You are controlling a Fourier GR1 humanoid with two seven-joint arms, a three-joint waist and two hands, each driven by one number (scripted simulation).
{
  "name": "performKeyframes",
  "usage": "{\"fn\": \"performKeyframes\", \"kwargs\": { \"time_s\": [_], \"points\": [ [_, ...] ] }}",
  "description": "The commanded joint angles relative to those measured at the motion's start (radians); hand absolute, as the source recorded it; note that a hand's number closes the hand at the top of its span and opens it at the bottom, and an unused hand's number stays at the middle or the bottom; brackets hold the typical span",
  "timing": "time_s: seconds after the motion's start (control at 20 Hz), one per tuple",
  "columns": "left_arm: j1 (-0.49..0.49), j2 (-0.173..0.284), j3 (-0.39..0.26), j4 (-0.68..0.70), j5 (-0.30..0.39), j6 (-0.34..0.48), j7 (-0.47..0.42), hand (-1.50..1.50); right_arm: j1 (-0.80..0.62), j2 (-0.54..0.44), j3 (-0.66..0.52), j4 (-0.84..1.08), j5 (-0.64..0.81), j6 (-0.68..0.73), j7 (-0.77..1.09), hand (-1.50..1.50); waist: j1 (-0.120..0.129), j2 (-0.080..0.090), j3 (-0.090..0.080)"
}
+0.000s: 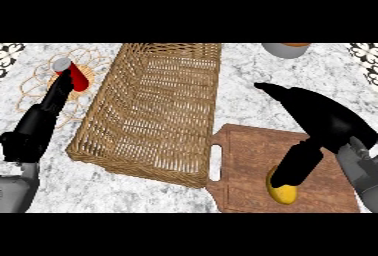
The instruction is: Pick the lemon from the cutting board and place it in the basket
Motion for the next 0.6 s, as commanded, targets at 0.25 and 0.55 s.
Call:
{"fn": "performKeyframes", "kwargs": {
  "time_s": [0.25,0.55],
  "points": [
    [-0.017,-0.016,0.012,-0.005,0.001,-0.013,0.017,0.0,-0.041,-0.143,-0.022,-0.037,-0.251,0.135,0.23,-1.5,0.008,0.009,0.004],
    [0.0,-0.013,0.013,-0.029,-0.009,-0.035,0.012,0.0,0.002,-0.136,0.083,-0.027,-0.201,0.109,0.2,-1.5,0.019,0.01,0.005]
  ]
}}
